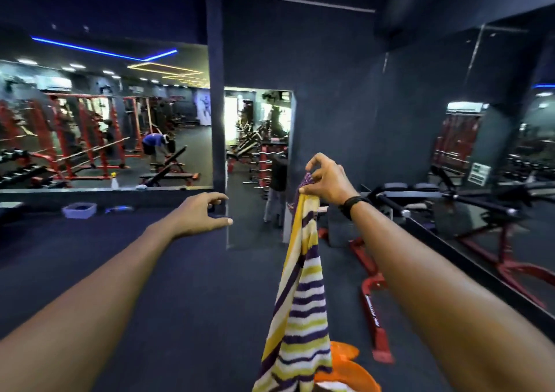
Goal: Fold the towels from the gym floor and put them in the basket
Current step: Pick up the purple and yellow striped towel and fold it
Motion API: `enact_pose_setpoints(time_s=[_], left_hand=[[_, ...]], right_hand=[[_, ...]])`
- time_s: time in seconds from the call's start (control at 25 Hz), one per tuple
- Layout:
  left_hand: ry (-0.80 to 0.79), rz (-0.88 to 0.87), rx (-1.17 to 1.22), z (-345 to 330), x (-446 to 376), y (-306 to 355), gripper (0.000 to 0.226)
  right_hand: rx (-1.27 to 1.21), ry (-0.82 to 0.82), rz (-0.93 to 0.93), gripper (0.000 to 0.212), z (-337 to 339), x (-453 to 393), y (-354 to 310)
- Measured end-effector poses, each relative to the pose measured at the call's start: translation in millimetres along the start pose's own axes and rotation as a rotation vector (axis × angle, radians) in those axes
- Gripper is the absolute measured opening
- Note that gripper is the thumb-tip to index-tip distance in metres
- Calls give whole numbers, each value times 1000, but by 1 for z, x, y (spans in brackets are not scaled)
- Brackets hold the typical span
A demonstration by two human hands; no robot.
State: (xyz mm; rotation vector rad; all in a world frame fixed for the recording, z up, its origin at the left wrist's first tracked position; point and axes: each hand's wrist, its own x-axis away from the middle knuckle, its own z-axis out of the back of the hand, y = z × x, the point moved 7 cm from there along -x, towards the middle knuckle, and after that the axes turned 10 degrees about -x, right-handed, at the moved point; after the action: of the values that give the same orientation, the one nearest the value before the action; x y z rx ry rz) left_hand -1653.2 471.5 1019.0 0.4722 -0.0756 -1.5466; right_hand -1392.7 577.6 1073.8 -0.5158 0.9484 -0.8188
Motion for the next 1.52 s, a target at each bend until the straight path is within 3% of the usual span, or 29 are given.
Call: enact_pose_setpoints(time_s=[0.16,0.44,0.72,0.8,0.96,1.04,1.16,1.28,1.4,1.52], left_hand=[[-20,-87,65,-33,-27,87,52],[-13,-213,316,-103,-62,285,37],[-37,-308,358,-164,-89,398,12],[-7,-321,403,-172,-97,411,9],[53,-261,518,-176,-122,416,14],[96,-218,604,-173,-138,404,16],[202,-142,710,-163,-165,377,17],[266,-89,569,-161,-188,355,20],[143,-89,397,-176,-202,355,20],[-75,-198,128,-190,-216,371,49]], right_hand=[[30,14,-62,50,70,32,33],[-113,-137,-129,65,170,76,102],[-202,-168,-126,69,238,101,150],[-171,-145,-126,60,248,102,165],[128,-78,-132,14,263,104,209],[230,-155,-198,6,254,107,239],[340,-249,-286,26,239,108,280],[117,-168,-260,22,237,73,295],[-67,-145,-195,20,237,26,281],[-107,-194,-139,22,235,-4,264]])
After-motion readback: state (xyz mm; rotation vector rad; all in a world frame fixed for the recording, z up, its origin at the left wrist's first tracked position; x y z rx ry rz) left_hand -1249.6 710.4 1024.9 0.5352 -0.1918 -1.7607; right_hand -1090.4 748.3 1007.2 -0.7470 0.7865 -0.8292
